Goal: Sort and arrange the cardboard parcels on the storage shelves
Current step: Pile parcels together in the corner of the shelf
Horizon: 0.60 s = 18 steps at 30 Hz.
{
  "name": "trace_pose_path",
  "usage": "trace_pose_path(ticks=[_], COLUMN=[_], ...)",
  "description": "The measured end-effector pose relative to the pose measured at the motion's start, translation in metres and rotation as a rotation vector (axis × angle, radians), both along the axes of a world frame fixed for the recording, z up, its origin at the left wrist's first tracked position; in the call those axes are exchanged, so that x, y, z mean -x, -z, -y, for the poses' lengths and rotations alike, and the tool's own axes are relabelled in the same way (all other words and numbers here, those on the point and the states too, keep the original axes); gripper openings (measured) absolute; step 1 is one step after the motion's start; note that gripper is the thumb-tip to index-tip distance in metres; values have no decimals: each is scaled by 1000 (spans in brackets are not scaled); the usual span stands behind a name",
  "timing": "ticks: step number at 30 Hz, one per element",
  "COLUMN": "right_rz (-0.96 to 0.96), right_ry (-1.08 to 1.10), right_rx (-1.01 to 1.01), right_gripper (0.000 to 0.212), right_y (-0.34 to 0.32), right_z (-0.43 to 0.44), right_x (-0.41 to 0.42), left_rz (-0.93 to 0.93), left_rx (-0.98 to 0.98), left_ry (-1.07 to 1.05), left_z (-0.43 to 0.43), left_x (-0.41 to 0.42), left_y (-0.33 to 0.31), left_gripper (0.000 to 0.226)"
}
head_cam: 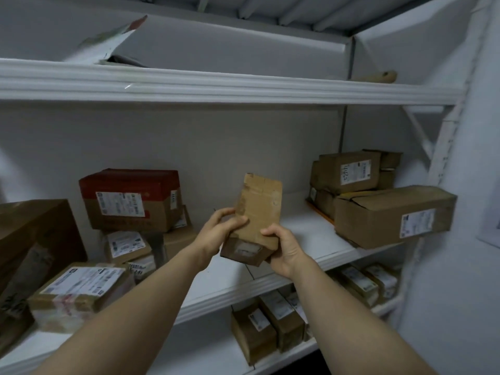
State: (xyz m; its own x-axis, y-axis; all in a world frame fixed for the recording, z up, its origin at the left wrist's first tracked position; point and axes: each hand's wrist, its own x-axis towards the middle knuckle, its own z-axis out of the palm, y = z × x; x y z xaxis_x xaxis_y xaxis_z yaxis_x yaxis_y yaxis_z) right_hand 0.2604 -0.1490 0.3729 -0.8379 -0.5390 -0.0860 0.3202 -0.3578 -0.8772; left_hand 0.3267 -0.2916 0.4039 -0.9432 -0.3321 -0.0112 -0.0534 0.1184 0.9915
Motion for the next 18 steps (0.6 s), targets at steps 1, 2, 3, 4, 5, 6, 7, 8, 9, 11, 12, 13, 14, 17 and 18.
trace_pose_path(ticks=[1, 2, 3, 4, 5, 6, 7, 8, 9, 11, 12, 13, 14, 17, 18], right_rz=[5, 13, 18, 25, 37, 50, 59, 61, 60, 71, 83, 93, 108, 117, 112], right_ry=[1, -6, -20, -25, -19, -11, 2, 26, 52, 86, 95, 95, 96, 102, 105], right_rx=[23, 42, 58, 62, 60, 46, 32, 16, 0, -48, -77, -107, -126, -114, -98], right_gripper=[70, 68, 65, 62, 60, 61, 65, 68, 69, 52, 36, 25, 22, 34, 37], right_y=[2, 3, 5, 6, 9, 11, 14, 16, 17, 14, 12, 10, 10, 13, 14], right_z=[-2, -5, -8, -11, -15, -17, -19, -22, -25, -30, -32, -36, -38, -40, -39], right_x=[0, 0, 0, 0, 2, 2, 4, 7, 9, 11, 12, 13, 16, 22, 23], left_rz=[12, 36, 60, 81, 96, 94, 75, 56, 43, 27, 27, 21, 28, 53, 71], left_rx=[-29, -55, -63, -55, -48, -33, -21, 1, 35, 117, 142, 168, 197, 266, 272], left_ry=[8, 20, 38, 53, 58, 48, 28, 5, -23, -44, -39, -37, -43, -31, -22], left_z=[-2, -2, -4, -5, -7, -8, -10, -12, -15, -19, -20, -22, -23, -29, -31], left_x=[2, 4, 4, 7, 8, 11, 11, 14, 15, 19, 22, 24, 27, 33, 35], left_y=[1, 1, 1, 3, 3, 5, 6, 8, 8, 10, 10, 10, 10, 7, 6], left_gripper=[60, 65, 76, 87, 90, 83, 69, 63, 61, 72, 82, 92, 102, 121, 128])
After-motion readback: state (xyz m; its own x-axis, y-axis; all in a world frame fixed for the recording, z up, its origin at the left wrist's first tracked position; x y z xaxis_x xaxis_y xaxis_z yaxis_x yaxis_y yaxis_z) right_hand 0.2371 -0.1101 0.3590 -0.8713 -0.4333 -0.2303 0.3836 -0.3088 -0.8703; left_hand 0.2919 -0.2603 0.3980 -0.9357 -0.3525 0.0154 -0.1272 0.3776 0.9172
